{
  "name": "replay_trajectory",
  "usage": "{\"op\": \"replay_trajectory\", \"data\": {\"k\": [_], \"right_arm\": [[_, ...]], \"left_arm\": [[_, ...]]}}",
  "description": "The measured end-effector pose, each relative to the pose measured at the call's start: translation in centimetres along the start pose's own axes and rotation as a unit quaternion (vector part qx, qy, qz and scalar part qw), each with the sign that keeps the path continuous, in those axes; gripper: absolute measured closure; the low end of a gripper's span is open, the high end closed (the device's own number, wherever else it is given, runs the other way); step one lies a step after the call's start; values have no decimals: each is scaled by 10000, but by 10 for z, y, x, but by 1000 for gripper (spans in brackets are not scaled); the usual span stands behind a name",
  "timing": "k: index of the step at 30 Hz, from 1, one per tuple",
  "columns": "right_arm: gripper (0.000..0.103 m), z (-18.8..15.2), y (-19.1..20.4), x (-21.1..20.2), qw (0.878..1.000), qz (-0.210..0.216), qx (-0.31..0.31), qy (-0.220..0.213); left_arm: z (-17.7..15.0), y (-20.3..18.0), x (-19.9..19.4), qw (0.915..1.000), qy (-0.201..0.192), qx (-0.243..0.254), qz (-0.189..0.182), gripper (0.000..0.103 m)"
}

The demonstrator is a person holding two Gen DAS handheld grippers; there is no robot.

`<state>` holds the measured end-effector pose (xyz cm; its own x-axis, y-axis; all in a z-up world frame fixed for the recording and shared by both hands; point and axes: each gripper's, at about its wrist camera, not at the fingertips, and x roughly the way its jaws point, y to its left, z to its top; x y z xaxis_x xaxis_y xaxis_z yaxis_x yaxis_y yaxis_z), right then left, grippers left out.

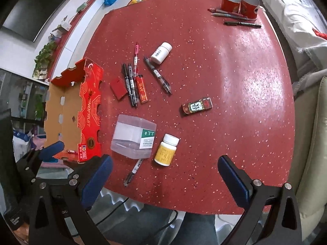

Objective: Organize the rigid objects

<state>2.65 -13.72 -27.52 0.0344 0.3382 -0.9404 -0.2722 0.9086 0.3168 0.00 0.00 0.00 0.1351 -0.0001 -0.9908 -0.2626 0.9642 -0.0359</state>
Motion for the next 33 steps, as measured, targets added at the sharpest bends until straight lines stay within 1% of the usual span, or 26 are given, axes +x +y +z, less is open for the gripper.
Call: {"op": "replay_trajectory", "data": {"k": [5, 10, 13, 20, 23, 27, 29, 33], "right_arm": [[0, 3, 0, -2, 10000, 50, -70, 13], [0, 4, -1, -2, 10000, 69, -23, 23], [0, 3, -1, -1, 10000, 66, 8, 30], [0, 1, -1, 3, 9999, 85, 50, 86], [0, 1, -1, 5, 9999, 34, 33, 99], [0, 1, -2, 5, 10000, -31, -4, 78], [0, 1, -1, 5, 9999, -86, -27, 79], [0, 3, 1, 3, 9998, -174, -96, 60]], "left_arm": [[2, 1, 0, 10000, 30, -79, 22, 0], [0, -2, -2, 10000, -30, 1, 86, 0], [3, -2, 1, 10000, 28, 11, 61, 0], [3, -6, 5, 9999, 34, 85, 134, 0], [2, -7, 9, 9996, 117, 101, 236, 0], [0, -7, 11, 9995, 187, 112, 226, 0], [1, -7, 11, 9990, 238, 139, 342, 0], [2, -4, 9, 9996, 104, 145, 231, 0]]}}
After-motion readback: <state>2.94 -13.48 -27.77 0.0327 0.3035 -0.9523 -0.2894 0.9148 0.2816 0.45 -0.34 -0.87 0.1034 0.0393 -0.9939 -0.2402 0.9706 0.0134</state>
